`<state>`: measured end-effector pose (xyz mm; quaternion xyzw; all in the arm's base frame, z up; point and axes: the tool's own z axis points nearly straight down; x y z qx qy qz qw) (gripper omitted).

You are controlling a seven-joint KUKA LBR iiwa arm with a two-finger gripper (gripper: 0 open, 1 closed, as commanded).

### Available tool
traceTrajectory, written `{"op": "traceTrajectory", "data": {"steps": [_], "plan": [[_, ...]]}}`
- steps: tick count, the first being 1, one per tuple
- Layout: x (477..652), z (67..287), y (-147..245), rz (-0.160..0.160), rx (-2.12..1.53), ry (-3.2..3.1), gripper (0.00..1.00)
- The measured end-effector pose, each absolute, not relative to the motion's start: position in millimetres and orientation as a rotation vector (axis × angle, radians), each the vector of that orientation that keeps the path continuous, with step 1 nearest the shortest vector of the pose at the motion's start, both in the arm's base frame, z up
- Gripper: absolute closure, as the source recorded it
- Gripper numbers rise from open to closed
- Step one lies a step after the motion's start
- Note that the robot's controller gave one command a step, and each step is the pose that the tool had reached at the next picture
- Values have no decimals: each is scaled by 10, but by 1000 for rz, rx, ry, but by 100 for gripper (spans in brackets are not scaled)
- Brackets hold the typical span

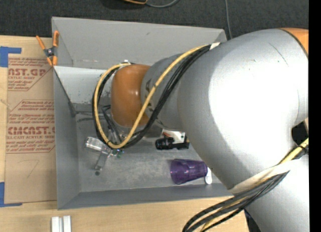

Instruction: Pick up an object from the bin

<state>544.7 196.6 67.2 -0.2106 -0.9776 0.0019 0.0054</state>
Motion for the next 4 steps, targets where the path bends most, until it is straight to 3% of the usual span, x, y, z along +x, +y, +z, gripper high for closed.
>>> {"op": "traceTrajectory", "data": {"steps": [1, 2, 4], "plan": [[5351, 695, 2072, -6, -258, -3136, 0], [5448, 677, 1970, 4, -658, -3063, 100], [5446, 681, 1970, 4, -658, -3063, 100]]}}
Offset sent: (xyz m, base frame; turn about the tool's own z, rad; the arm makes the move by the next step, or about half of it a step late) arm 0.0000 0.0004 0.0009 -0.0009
